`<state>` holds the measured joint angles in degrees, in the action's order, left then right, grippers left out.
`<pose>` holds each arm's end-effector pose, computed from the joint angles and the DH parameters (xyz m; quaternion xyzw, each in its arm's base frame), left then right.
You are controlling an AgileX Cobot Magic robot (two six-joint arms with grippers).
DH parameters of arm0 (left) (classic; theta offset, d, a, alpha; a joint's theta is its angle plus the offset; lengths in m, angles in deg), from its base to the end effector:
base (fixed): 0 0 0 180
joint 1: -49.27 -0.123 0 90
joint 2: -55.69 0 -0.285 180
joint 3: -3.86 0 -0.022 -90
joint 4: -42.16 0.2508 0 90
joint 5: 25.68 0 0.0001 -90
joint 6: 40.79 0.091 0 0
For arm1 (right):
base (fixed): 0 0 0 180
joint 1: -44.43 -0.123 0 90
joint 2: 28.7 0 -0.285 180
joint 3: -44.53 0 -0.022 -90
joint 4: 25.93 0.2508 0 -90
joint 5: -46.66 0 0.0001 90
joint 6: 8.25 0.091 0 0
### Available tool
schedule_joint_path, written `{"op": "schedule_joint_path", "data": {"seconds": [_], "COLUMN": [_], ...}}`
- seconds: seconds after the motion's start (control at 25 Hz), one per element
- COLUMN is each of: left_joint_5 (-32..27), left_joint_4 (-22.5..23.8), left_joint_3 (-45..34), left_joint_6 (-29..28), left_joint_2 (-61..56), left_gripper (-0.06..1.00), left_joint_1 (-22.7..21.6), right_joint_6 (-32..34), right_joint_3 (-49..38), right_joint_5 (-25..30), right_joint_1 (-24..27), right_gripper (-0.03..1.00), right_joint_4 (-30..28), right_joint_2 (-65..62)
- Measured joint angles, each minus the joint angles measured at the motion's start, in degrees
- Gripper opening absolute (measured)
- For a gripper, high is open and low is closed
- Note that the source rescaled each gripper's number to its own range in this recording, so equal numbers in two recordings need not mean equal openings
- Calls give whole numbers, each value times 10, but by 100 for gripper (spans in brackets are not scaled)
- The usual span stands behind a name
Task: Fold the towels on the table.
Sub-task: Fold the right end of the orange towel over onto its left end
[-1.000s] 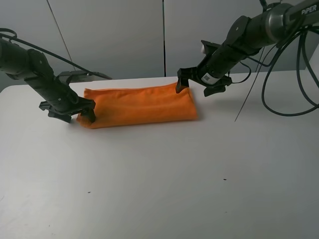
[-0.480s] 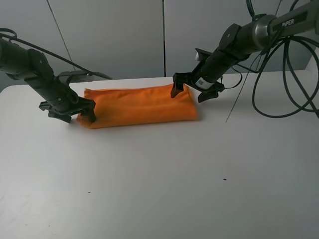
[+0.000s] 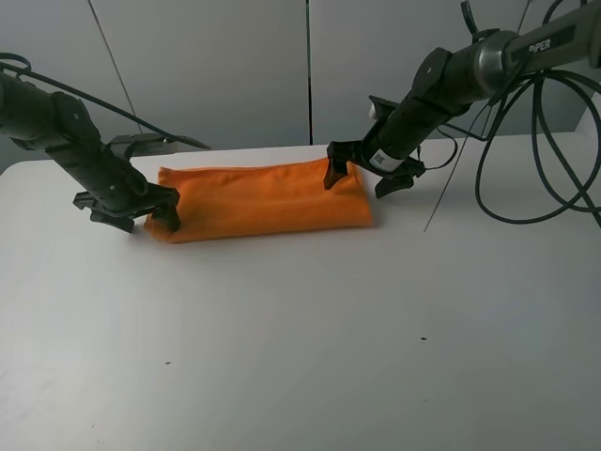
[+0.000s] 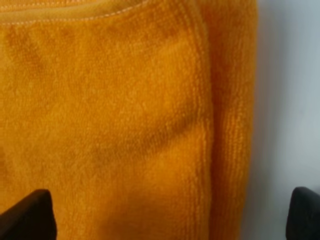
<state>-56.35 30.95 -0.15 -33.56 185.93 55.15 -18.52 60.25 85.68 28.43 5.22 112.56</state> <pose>0.4003 -0.0503 0.0940 0.0364 0.9889 -0.0589 0.1313 0.4418 0.1576 0.0925 -0.0377 0.9714 0.2018 0.1195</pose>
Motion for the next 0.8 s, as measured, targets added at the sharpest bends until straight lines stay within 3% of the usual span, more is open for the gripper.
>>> {"op": "schedule_joint_path", "data": {"seconds": [0.48, 0.8], "left_joint_5": [0, -3], "left_joint_4": [0, 0], "left_joint_3": [0, 0], "left_joint_6": [0, 0], "left_joint_2": [0, 0], "left_gripper": [100, 100], "left_joint_1": [0, 0], "right_joint_6": [-87, -122], "right_joint_3": [8, 8], "right_joint_5": [17, 4], "right_joint_1": [-1, -28], "right_gripper": [100, 100], "right_joint_4": [148, 192], "right_joint_2": [20, 24]}}
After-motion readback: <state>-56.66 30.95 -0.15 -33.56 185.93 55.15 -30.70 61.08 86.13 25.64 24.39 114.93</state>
